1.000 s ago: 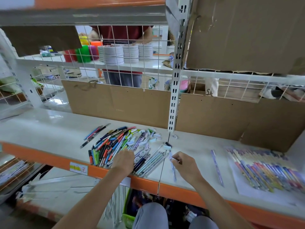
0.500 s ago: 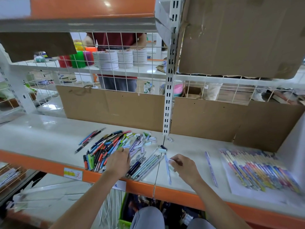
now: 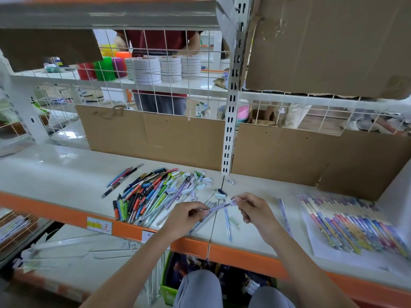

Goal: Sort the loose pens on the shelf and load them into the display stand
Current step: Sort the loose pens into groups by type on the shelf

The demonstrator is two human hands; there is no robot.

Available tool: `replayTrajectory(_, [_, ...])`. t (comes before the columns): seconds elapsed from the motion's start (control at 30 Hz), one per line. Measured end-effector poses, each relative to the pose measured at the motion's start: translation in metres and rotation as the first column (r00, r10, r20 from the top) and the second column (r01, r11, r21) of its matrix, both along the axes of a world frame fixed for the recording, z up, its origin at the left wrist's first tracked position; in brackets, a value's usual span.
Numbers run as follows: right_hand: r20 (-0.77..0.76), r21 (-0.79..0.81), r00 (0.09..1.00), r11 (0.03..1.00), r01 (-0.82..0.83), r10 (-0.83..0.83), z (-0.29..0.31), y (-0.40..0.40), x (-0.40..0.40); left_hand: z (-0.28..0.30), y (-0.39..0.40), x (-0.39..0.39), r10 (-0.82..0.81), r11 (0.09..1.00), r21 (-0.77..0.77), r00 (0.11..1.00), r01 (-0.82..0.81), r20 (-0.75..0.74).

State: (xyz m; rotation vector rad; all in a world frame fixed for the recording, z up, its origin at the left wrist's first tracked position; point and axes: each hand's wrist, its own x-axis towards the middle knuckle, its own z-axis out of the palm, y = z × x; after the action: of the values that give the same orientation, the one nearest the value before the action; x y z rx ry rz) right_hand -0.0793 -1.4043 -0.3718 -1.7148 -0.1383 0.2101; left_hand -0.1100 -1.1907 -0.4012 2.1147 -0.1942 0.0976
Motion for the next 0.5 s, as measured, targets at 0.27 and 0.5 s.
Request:
replayTrajectory(0.27, [0.022,0.010,0.999,0.999,-0.045,0.044,0.003,0.002,-0.003,0.009,-0.012,-0.002,-0.047,0.998,0.035,0.999,0.047,0.006])
replayTrajectory(0.5, [-0.103,0.306,0.985,0.947,-0.100,0.138,0.005,-0.008,-0.003,0.016,-0.021,-0.003,-0.101,0.995,-0.036,0.988,0.097,-0.115])
